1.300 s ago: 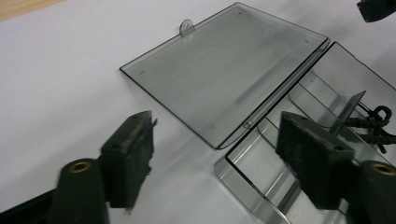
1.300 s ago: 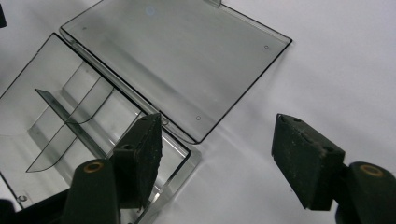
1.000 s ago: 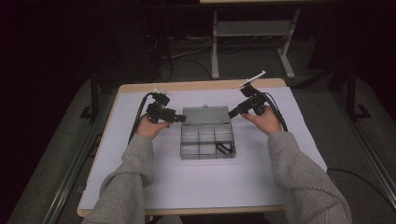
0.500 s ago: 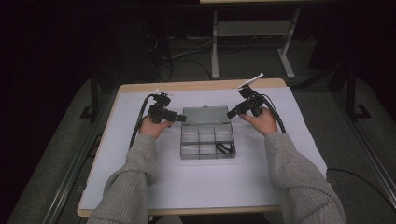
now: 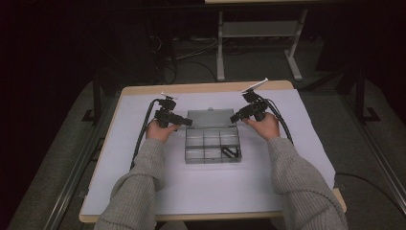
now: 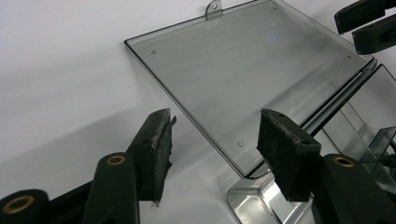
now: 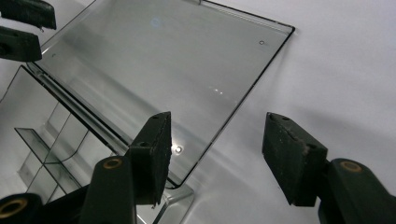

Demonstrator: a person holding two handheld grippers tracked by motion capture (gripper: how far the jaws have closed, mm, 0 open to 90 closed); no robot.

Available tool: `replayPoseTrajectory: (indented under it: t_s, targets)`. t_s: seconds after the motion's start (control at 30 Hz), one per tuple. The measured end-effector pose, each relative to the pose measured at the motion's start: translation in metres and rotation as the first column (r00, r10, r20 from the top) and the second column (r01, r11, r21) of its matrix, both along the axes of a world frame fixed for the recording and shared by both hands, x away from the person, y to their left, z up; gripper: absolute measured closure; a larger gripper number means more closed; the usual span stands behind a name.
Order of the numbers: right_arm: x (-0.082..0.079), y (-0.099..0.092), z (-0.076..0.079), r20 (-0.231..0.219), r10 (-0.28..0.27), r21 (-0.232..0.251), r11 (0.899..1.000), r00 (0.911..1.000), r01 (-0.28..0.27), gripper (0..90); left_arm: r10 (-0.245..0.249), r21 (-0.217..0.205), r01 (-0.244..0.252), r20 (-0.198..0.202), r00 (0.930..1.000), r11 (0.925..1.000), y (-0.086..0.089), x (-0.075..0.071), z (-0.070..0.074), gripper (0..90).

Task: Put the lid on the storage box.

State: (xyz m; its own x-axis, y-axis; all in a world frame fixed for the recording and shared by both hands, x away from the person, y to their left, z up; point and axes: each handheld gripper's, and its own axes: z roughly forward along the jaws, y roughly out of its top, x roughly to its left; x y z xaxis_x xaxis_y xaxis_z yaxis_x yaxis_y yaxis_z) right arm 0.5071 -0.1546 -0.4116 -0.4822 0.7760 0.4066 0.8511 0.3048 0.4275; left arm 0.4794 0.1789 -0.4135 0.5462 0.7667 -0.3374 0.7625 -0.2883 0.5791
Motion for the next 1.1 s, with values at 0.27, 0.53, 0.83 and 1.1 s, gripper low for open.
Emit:
replayPoseTrajectory:
  t_s: [0.27, 0.53, 0.83, 1.1]
  targets:
    - [0.0, -0.002, -0.004, -0.005, -0.024, 0.021, 0.999, 0.9997, 0.024, 44.6, 0.011, -0.039, -0.012, -0.029, 0.9995, 0.9992, -0.001, 0.003, -0.004, 46.4]
    - [-0.002, -0.004, -0.011, -0.018, -0.059, 0.056, 0.997, 0.9981, 0.06, 45.6, 0.028, -0.069, -0.032, -0.052, 0.9982, 0.9971, -0.001, 0.005, -0.01, 50.2]
    - [-0.003, -0.009, -0.017, -0.075, -0.107, 0.132, 0.984, 0.9915, 0.116, 48.6, 0.045, -0.103, -0.052, -0.071, 0.9965, 0.9933, 0.0, 0.007, -0.013, 52.5]
    - [-0.003, -0.005, -0.021, -0.093, -0.119, 0.17, 0.976, 0.9886, 0.133, 50.1, 0.059, -0.116, -0.068, -0.079, 0.9951, 0.9909, 0.0, 0.007, -0.015, 51.5]
